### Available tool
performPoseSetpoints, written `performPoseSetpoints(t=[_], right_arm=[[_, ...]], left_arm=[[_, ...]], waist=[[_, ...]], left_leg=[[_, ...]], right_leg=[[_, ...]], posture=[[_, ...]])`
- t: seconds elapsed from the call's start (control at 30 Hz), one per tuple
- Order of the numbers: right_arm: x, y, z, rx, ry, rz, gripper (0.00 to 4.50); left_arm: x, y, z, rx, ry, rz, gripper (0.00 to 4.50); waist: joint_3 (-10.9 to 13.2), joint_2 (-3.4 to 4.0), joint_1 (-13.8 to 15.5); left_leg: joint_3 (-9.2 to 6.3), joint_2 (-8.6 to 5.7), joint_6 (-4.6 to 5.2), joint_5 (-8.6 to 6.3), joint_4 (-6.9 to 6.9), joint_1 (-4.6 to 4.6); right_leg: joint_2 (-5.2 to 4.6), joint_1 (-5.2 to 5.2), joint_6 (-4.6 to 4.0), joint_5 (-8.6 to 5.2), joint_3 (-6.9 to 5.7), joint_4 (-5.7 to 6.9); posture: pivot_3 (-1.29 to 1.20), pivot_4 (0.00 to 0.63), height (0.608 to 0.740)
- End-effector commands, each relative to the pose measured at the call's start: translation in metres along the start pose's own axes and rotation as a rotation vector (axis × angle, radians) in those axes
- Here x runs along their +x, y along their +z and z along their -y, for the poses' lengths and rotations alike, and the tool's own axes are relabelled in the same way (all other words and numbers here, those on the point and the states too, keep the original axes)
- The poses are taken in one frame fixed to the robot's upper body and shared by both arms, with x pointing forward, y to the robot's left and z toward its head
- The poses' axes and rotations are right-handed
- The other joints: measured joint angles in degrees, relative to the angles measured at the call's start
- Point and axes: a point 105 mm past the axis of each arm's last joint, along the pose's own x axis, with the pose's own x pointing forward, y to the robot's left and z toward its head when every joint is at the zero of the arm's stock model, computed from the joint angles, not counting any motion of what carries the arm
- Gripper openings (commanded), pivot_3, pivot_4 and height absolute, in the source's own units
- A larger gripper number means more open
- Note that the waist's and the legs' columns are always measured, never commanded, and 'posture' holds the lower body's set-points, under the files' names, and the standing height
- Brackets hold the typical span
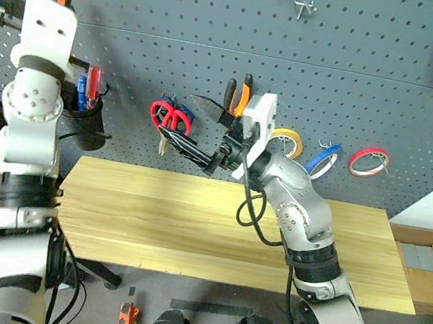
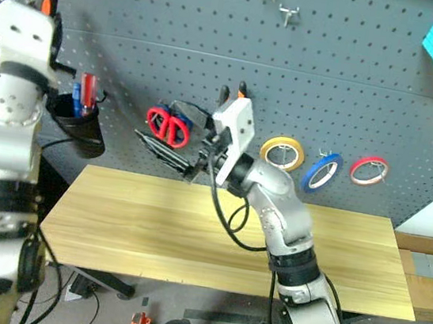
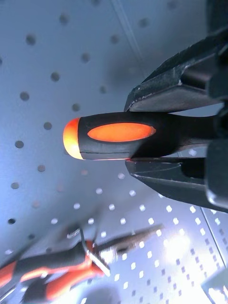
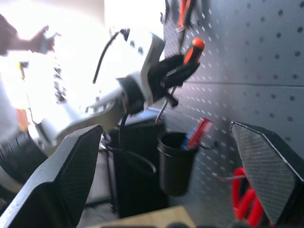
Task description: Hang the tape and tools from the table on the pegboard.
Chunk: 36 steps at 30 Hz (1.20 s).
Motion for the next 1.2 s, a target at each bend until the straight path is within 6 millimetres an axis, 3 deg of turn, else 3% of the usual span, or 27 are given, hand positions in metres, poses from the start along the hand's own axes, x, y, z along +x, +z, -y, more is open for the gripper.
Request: performPoseSetpoints(t=[0.03,0.3,0.63,0.67,0.73,0.93,1.2], right_arm=[[0.002,0.003,0.006,-0.063,-0.041,0.004,4.50],[-0.002,-0.003,0.011,-0.103,-0.073,-0.027,4.50],[-0.001,-0.007,0.013,-0.106,-0.059,-0.030,4.50],[-0.001,-0.008,0.012,-0.104,-0.056,-0.031,4.50],[-0.001,-0.009,0.012,-0.102,-0.051,-0.033,4.50],[-0.004,-0.013,0.015,-0.103,-0.057,-0.045,4.50],[-0.009,-0.015,0.015,-0.104,-0.066,-0.052,4.50]], left_arm=[[0.011,0.006,0.005,-0.052,0.016,0.040,0.91],[0.005,-0.013,0.014,-0.103,0.033,-0.006,0.91],[-0.012,-0.018,-0.002,-0.108,0.101,-0.033,0.91],[-0.014,-0.020,-0.005,-0.115,0.113,-0.043,1.63],[-0.018,-0.023,-0.009,-0.129,0.132,-0.059,2.15],[-0.027,-0.031,-0.015,-0.131,0.164,-0.097,4.39],[-0.030,-0.030,-0.020,-0.171,0.183,-0.109,4.47]], waist=[[0.00,0.00,-0.34],[0.00,0.00,-1.28],[0.00,0.00,-1.48],[0.00,-0.01,-1.47],[-0.01,-0.01,-1.44],[-0.01,-0.02,-1.43],[-0.04,-0.06,-1.43]], left_leg=[[0.01,0.00,0.00,0.00,0.00,-0.01],[-0.07,0.01,0.01,0.01,0.01,-0.10],[0.02,0.00,0.06,0.03,0.08,-0.03],[0.03,0.00,0.06,0.03,0.07,-0.03],[0.05,0.00,0.06,0.03,0.07,-0.02],[0.08,0.00,0.06,0.04,0.08,-0.03],[0.10,0.00,0.02,0.07,0.07,-0.03]], right_leg=[[0.00,-0.02,0.00,0.00,0.00,0.00],[-0.03,-0.11,0.00,0.00,-0.02,0.10],[-0.02,-0.37,-0.02,-0.01,0.14,0.69],[-0.02,-0.38,-0.02,-0.01,0.15,0.70],[-0.02,-0.39,-0.02,-0.01,0.19,0.72],[-0.02,-0.48,-0.02,-0.01,0.21,0.80],[-0.02,-0.50,-0.03,-0.01,0.23,0.81]], posture=[[-0.02,0.109,0.740],[-0.02,0.114,0.740],[0.01,0.106,0.740],[0.02,0.104,0.740],[0.02,0.103,0.740],[0.02,0.103,0.740],[0.01,0.097,0.740]])
